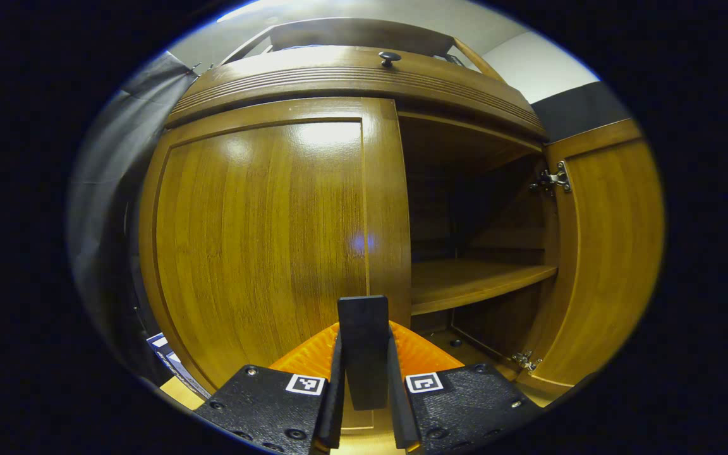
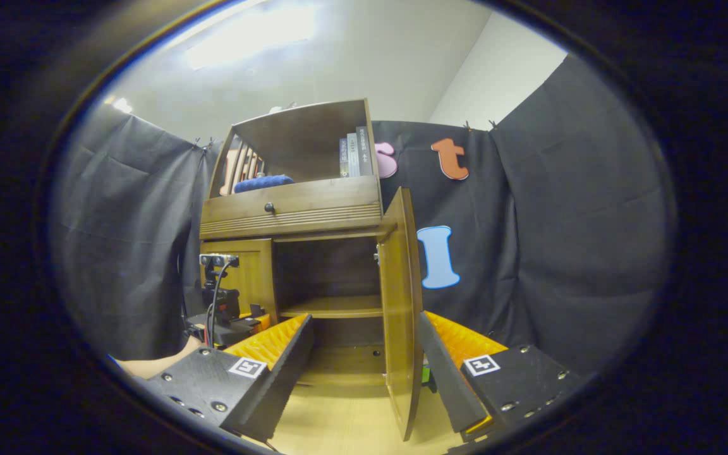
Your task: Open the right door of the double-door shoe cabinet with the right hand, and open the left door with the left hand.
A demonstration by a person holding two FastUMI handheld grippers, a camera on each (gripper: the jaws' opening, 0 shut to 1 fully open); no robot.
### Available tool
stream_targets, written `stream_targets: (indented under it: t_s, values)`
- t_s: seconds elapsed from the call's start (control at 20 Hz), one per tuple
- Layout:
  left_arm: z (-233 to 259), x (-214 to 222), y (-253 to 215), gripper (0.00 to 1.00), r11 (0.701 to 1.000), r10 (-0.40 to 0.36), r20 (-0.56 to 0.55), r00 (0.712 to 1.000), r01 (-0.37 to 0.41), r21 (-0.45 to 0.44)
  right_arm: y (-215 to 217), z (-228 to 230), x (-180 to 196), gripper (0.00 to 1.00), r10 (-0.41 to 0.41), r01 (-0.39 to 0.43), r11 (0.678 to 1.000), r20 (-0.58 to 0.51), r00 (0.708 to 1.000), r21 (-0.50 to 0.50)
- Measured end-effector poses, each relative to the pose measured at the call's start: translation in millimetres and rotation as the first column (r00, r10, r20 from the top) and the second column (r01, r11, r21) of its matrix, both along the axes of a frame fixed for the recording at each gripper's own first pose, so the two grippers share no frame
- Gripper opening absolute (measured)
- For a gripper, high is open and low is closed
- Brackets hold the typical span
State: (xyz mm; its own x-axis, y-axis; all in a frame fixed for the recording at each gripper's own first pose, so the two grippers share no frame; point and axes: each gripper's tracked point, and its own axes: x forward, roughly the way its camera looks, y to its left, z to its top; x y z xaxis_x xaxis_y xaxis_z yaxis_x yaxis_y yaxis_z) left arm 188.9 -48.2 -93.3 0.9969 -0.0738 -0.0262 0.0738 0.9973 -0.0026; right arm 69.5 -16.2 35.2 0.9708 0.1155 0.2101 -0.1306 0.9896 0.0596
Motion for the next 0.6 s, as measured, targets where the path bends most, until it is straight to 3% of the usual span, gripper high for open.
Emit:
stream_targets:
  t_s: [0.6]
  values:
    - [3.8, -73.3, 8.1, 0.32, 0.985, -0.169, -0.043, 0.985, 0.168, -0.026, 38.4, 14.1, -5.2, 0.99, 0.011, -0.01, 1.0, 0.038, 0.999, -0.013]
